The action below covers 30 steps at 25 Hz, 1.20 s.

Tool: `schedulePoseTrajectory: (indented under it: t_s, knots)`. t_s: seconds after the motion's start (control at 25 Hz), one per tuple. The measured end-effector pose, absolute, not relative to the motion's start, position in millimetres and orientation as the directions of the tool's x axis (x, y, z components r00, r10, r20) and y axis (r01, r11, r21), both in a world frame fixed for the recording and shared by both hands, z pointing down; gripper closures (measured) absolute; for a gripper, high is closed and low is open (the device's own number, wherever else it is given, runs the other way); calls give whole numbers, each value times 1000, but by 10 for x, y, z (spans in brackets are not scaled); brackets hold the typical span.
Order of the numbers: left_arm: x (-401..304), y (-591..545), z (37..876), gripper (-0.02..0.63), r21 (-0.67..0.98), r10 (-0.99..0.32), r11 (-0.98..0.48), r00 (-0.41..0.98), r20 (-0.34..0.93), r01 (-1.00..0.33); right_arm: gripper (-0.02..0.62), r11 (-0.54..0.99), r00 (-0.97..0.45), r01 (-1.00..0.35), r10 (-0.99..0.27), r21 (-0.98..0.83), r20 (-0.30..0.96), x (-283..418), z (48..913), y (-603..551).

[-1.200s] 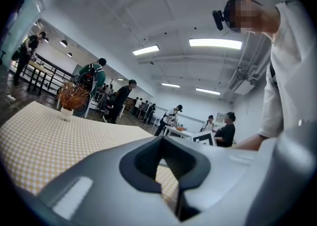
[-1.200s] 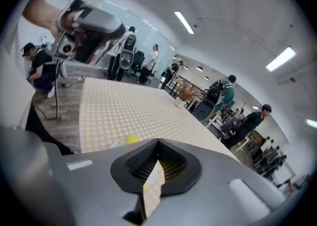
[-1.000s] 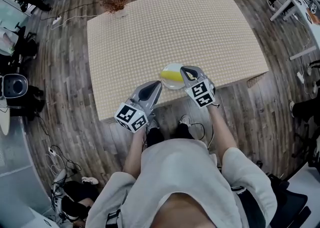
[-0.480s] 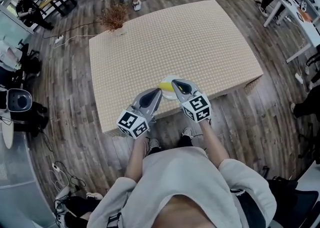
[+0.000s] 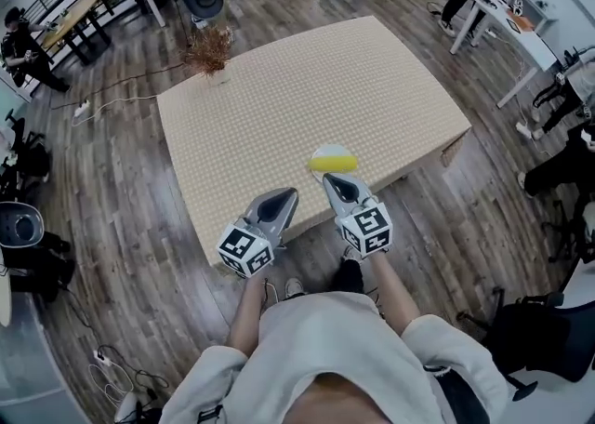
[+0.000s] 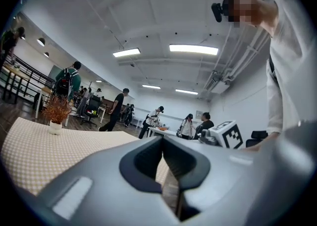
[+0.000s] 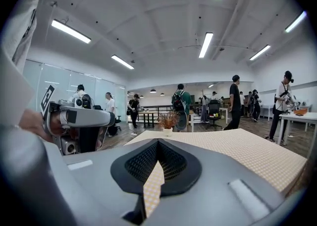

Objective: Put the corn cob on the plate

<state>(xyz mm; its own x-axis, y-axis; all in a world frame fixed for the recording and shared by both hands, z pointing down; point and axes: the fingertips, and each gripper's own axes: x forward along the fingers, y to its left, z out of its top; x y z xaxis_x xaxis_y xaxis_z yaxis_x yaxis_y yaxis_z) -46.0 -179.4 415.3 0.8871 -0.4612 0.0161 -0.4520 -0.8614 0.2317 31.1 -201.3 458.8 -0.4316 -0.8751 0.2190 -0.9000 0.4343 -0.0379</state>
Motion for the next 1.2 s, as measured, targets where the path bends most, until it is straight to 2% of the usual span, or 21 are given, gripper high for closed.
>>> schedulePoseTrajectory:
  t_s: [0.2, 0.4, 1.2]
  knots:
    - [-754, -1578, 4086, 598, 239, -431, -876, 903, 9, -420, 597, 395, -394, -917, -888, -43, 237, -40, 4584, -1680]
    - [-832, -1409, 4010, 598, 243, -426, -878, 905, -3, -413, 598, 386, -381, -922, -895, -28, 230, -104, 4440, -1518]
    - [-335, -448, 4108, 598, 225, -448, -869, 894, 22, -441, 598, 375, -376, -926, -905, -45, 201, 439, 4475, -558]
